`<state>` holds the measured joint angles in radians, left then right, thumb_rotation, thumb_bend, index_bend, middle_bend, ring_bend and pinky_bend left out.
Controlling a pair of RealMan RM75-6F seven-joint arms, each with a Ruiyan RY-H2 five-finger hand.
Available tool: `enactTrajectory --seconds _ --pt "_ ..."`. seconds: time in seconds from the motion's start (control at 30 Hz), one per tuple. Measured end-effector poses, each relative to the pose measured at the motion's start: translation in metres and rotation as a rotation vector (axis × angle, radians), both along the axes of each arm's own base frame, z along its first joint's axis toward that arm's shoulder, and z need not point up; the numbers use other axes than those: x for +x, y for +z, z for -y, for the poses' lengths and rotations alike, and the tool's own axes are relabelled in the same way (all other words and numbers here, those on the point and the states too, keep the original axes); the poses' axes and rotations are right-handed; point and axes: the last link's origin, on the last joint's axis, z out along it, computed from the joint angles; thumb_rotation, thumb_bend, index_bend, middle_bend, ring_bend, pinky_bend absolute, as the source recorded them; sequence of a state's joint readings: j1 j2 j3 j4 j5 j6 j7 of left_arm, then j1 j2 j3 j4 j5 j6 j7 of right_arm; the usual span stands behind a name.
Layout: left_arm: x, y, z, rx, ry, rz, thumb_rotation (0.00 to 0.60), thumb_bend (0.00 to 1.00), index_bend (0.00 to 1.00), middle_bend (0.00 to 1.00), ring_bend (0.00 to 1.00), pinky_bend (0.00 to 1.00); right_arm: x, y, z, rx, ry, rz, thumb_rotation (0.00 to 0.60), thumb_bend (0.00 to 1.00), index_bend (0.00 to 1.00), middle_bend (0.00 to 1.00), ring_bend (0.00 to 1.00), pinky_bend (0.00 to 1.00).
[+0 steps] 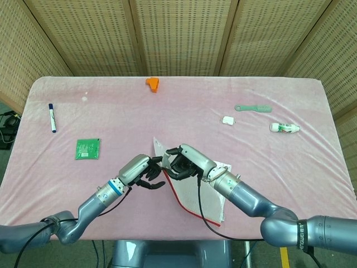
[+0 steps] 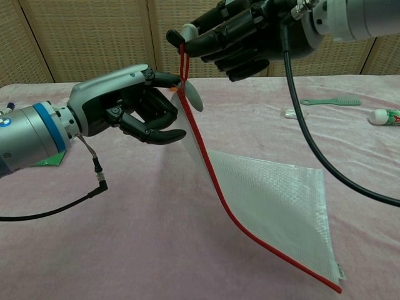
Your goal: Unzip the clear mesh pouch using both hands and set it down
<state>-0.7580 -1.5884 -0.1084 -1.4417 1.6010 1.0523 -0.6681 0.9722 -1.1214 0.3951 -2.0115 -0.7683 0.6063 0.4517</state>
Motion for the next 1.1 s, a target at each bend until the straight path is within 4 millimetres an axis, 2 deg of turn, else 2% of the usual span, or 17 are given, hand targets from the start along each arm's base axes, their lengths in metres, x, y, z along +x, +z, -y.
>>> enactTrajectory --seconds 0.2,0.47,0.7,1.1 --pt "0.001 -0.002 0.000 0.002 0.004 -0.010 0.600 0.61 0.52 0.85 0.80 0.91 -0.004 0.003 0.001 -0.007 -0.002 -0.005 0.600 0.74 0.81 1.00 0.98 1.00" --pt "-0.005 -0.002 -0.004 0.013 0.022 -0.026 0.600 0.79 0.67 0.86 0.81 0.91 -0.008 0.006 0.003 -0.018 -0.006 -0.010 0.600 0.74 0.81 1.00 0.98 1.00" --pt "-0.010 0.005 -0.009 0.032 0.035 -0.024 0.600 0.82 0.78 0.87 0.82 0.92 -0.015 0.012 0.006 -0.043 -0.010 -0.018 0.600 0.74 0.81 1.00 0.98 1.00" --pt "-0.003 0.013 -0.011 0.032 0.069 0.014 0.600 0.83 0.82 0.88 0.82 0.93 -0.024 0.017 0.004 -0.074 0.021 -0.040 0.600 0.74 0.81 1.00 0.98 1.00"
